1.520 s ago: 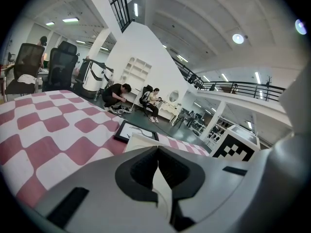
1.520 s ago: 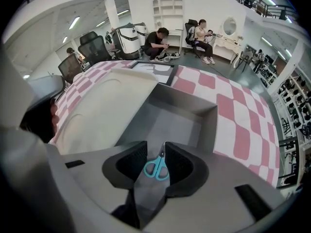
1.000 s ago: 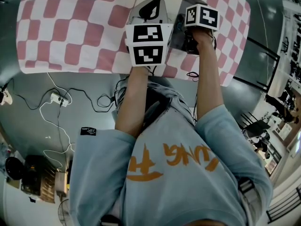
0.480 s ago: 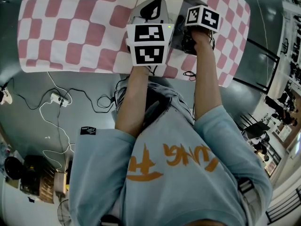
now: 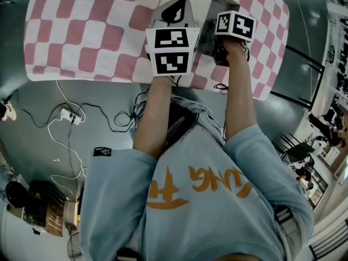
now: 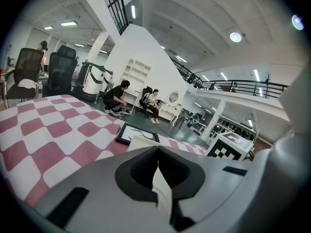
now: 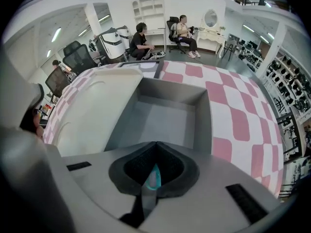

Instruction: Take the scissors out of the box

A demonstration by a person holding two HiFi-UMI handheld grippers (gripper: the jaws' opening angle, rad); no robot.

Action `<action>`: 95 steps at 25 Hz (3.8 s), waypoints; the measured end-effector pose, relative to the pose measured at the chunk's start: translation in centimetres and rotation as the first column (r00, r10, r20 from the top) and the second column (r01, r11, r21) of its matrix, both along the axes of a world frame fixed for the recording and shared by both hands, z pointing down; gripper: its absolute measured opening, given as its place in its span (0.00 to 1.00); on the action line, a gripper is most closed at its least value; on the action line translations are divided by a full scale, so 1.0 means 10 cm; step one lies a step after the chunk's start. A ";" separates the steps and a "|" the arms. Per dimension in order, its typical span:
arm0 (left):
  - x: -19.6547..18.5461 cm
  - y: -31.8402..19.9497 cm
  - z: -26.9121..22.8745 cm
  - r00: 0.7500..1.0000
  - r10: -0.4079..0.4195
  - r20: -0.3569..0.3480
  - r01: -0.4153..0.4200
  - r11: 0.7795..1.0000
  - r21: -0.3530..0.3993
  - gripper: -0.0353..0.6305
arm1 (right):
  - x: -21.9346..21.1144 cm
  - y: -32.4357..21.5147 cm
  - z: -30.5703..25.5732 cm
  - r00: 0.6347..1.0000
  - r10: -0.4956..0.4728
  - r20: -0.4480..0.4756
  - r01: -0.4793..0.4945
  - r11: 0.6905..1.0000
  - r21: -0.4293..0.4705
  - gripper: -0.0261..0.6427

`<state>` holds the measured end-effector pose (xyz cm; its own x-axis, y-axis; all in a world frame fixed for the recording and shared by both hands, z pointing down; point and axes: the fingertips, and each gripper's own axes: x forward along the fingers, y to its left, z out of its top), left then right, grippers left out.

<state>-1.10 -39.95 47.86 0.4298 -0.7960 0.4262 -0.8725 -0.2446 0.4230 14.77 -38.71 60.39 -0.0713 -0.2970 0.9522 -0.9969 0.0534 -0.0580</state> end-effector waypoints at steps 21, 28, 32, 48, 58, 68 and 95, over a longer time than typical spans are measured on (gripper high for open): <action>0.22 0.11 -0.40 0.997 0.043 0.068 -0.049 0.995 0.088 0.08 | -0.07 -0.06 -0.95 0.979 -0.061 0.195 -0.007 0.943 0.332 0.03; 0.19 0.12 -0.65 0.995 0.034 0.091 -0.046 0.989 0.142 0.08 | -0.06 -0.03 -1.21 0.965 -0.080 0.250 -0.030 0.912 0.408 0.03; 0.16 0.07 -0.80 0.992 0.038 0.124 -0.061 0.981 0.186 0.08 | -0.07 -0.09 -1.36 0.956 -0.089 0.279 -0.053 0.884 0.465 0.03; 0.16 0.03 -1.72 0.987 0.014 0.160 -0.076 0.919 0.386 0.08 | -0.05 -0.14 -2.42 0.891 -0.211 0.402 -0.155 0.690 0.707 0.03; 0.20 0.11 -2.03 0.989 0.002 0.145 -0.069 0.886 0.459 0.08 | 0.05 0.00 -3.00 0.891 -0.278 0.359 -0.167 0.535 0.828 0.03; 0.24 0.16 -2.16 0.994 -0.014 0.111 -0.045 0.860 0.509 0.08 | 0.29 0.22 -3.28 0.933 -0.224 0.283 -0.175 0.406 0.897 0.03; 0.19 0.15 -1.90 0.990 -0.020 0.138 -0.050 0.871 0.489 0.08 | 0.31 0.20 -3.24 0.961 -0.190 0.201 -0.113 0.395 0.912 0.03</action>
